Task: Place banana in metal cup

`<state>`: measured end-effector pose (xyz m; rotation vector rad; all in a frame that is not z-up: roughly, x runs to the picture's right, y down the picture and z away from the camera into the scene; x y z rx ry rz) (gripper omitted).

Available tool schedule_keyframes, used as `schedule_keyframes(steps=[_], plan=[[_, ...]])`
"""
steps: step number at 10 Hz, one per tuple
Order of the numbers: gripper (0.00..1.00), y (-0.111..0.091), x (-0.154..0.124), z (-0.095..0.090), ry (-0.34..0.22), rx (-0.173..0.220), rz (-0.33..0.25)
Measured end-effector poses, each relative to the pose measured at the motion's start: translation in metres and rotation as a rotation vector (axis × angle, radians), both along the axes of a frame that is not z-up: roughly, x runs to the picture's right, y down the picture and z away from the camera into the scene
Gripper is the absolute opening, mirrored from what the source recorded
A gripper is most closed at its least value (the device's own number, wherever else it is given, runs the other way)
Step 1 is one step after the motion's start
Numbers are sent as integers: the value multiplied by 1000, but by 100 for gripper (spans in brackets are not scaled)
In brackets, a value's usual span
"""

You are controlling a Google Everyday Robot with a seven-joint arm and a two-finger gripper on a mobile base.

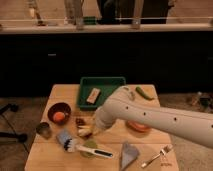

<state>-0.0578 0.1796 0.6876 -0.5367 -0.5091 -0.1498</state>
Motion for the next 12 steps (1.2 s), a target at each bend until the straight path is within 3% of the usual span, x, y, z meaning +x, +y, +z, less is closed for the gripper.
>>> schedule_keyframes(steps=[2, 5, 8, 12], plan=[[0, -5, -25, 3, -31, 20, -47], [0, -10, -97, 8, -93, 49, -121], [0, -14, -151, 10, -150, 81, -164], [0, -21, -180, 9, -200, 104, -160]])
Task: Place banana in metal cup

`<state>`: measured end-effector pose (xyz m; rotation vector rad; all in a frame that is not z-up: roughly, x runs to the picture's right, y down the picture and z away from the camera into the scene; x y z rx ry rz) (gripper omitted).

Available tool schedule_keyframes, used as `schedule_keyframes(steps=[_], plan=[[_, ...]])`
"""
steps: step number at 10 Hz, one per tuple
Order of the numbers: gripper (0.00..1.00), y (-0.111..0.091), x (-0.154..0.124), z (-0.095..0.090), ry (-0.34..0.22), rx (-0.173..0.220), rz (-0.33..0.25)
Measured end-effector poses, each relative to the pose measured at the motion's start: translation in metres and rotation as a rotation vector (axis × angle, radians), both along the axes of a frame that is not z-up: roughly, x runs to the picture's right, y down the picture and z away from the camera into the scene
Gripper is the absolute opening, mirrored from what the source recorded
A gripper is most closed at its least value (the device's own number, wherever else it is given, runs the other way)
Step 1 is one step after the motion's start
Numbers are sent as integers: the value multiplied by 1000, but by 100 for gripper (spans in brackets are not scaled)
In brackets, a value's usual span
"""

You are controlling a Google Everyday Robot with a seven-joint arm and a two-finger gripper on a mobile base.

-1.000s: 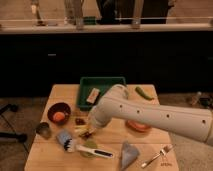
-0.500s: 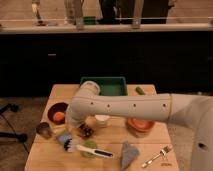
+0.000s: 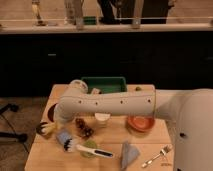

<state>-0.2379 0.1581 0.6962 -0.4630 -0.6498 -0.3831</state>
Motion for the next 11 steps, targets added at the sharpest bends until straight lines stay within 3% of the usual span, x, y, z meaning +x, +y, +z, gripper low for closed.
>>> schedule_keyframes(steps=[6, 11], plan=[[0, -3, -64, 11, -55, -17, -55], [0, -3, -91, 22, -70, -28, -94]])
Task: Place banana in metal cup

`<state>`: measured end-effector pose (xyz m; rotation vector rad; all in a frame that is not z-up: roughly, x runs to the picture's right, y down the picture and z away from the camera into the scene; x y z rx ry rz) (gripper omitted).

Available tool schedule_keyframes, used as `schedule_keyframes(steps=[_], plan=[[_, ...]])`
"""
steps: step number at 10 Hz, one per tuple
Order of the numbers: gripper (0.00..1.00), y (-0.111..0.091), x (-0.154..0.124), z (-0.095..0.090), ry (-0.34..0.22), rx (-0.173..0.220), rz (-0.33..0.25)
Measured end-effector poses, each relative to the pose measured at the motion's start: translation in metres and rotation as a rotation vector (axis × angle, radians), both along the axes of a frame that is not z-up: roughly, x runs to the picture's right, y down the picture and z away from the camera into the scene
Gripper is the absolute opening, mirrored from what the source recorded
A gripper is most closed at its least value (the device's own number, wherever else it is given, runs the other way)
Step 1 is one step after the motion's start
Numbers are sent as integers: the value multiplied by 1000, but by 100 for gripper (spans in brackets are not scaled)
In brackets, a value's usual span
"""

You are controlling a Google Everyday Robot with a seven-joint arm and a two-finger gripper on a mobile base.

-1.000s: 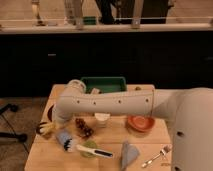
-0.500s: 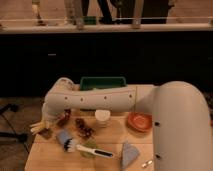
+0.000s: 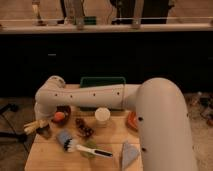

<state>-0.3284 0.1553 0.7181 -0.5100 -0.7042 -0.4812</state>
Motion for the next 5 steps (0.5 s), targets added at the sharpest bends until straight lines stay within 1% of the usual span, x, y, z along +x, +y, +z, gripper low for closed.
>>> schedule_keyframes(steps=[1, 3, 5], plan=[[0, 3, -5, 0, -4, -3, -8], [0, 7, -4, 5, 0, -14, -13], [1, 15, -4, 9, 4, -31, -21]])
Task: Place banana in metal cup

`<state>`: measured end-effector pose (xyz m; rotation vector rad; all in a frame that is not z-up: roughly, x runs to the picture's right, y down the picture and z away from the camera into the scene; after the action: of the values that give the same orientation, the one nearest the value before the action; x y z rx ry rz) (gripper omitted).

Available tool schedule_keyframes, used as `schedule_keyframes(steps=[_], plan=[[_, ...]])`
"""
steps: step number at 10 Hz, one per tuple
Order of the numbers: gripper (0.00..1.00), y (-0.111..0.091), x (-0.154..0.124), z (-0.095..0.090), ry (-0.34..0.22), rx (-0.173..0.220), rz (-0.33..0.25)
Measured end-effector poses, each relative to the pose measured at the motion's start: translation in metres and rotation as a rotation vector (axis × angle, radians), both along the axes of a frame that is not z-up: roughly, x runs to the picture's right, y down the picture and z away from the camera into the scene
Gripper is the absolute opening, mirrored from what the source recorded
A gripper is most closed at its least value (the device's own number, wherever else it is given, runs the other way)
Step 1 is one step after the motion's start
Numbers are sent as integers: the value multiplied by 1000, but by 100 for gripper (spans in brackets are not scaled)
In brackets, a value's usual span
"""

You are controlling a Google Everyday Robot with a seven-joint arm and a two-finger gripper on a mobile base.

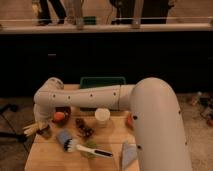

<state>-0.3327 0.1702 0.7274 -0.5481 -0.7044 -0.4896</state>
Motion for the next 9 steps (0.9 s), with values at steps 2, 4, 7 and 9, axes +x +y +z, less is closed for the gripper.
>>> schedule_keyframes(steps=[2, 4, 7, 9], plan=[[3, 1, 2, 2, 3, -8, -3], [17, 1, 2, 2, 3, -8, -4], [47, 1, 2, 2, 3, -8, -4], [66, 2, 2, 2, 2, -8, -4]])
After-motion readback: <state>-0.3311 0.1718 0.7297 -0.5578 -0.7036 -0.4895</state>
